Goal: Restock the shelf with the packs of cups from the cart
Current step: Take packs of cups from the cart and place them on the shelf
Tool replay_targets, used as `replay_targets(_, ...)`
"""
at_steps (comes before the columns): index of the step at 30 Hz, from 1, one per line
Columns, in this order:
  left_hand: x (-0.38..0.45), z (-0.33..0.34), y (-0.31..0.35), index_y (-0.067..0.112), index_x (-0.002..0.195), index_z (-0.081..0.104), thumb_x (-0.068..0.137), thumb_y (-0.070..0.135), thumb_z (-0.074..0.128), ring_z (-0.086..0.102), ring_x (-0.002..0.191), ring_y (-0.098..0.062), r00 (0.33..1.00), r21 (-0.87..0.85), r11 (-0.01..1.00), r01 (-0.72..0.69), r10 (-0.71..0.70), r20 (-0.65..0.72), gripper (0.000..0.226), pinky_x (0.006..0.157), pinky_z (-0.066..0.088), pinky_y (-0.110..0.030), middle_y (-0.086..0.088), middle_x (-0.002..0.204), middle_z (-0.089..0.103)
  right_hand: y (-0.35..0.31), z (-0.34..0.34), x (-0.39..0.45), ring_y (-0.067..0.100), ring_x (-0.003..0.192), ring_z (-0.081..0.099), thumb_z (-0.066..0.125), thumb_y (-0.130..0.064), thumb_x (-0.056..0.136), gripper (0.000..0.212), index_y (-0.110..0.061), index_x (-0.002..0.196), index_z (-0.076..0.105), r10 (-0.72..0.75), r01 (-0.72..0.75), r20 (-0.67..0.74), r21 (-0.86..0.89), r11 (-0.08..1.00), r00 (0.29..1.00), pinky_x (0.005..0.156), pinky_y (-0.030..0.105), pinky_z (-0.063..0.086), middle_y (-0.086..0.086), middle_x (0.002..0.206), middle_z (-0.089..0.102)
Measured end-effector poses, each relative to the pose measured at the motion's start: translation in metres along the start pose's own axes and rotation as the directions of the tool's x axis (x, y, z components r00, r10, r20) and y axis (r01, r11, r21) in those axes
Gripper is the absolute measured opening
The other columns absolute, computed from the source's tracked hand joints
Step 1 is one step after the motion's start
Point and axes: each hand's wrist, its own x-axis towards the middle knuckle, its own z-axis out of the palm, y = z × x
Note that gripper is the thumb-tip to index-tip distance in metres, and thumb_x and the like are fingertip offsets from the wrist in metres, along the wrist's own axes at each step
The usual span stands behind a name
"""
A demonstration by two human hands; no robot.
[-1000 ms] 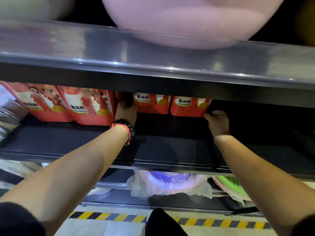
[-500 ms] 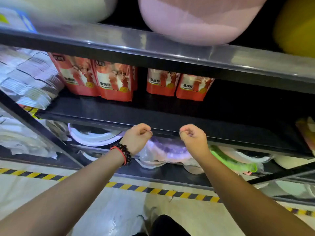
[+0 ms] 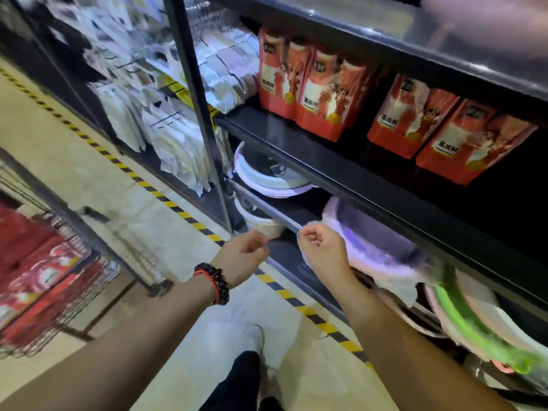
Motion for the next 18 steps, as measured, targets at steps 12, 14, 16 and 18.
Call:
replay_targets(12,-0.141,-0.101,-0.131,0.024,0.112,0.066,0.093,0.027,0.06,0.063,0.102,-0.014,0.86,-0.157,0.944,0.29,-0.329,-0.389,0.02,0.09,0.049,-0.029,0.007,0.109,0.069,-0.061,0.179,-0.073,-0.005,0.058,0.053,0.065,-0.004,0.083,0.029,-0.031,0.071,0.064,-0.124,0.155,0.511,-0.019,0.988,0.851,0.057,0.008,0.04,-0.019,0.06,0.06)
replay_targets(14,-0.163,-0.121,-0.152,0.03,0.107,0.066,0.093,0.026,0.06,0.063,0.098,-0.005,0.834,-0.193,0.937,0.292,-0.348,-0.428,0.016,0.084,0.048,-0.022,0.012,0.103,0.069,-0.073,0.213,-0.085,-0.007,0.062,0.055,0.065,-0.006,0.083,0.031,-0.034,0.07,0.065,-0.142,0.192,0.566,-0.03,0.981,0.812,0.059,0.006,0.042,-0.025,0.063,0.062)
replay_targets(16,-0.183,-0.143,-0.173,0.039,0.091,0.064,0.092,0.022,0.06,0.059,0.086,0.01,0.801,-0.225,0.935,0.275,-0.352,-0.483,0.017,0.07,0.042,-0.007,0.021,0.092,0.065,-0.084,0.248,-0.098,-0.008,0.066,0.058,0.065,-0.004,0.083,0.036,-0.038,0.07,0.064,-0.174,0.243,0.603,-0.034,0.97,0.778,0.061,0.006,0.043,-0.027,0.068,0.065)
replay_targets(18,-0.203,-0.165,-0.193,0.041,0.087,0.059,0.092,0.023,0.06,0.058,0.085,0.008,0.765,-0.263,0.922,0.283,-0.382,-0.518,0.019,0.069,0.043,-0.011,0.024,0.09,0.062,-0.097,0.284,-0.112,-0.007,0.068,0.059,0.065,-0.005,0.084,0.037,-0.039,0.069,0.063,-0.193,0.287,0.643,-0.045,0.957,0.741,0.061,0.006,0.044,-0.029,0.071,0.066)
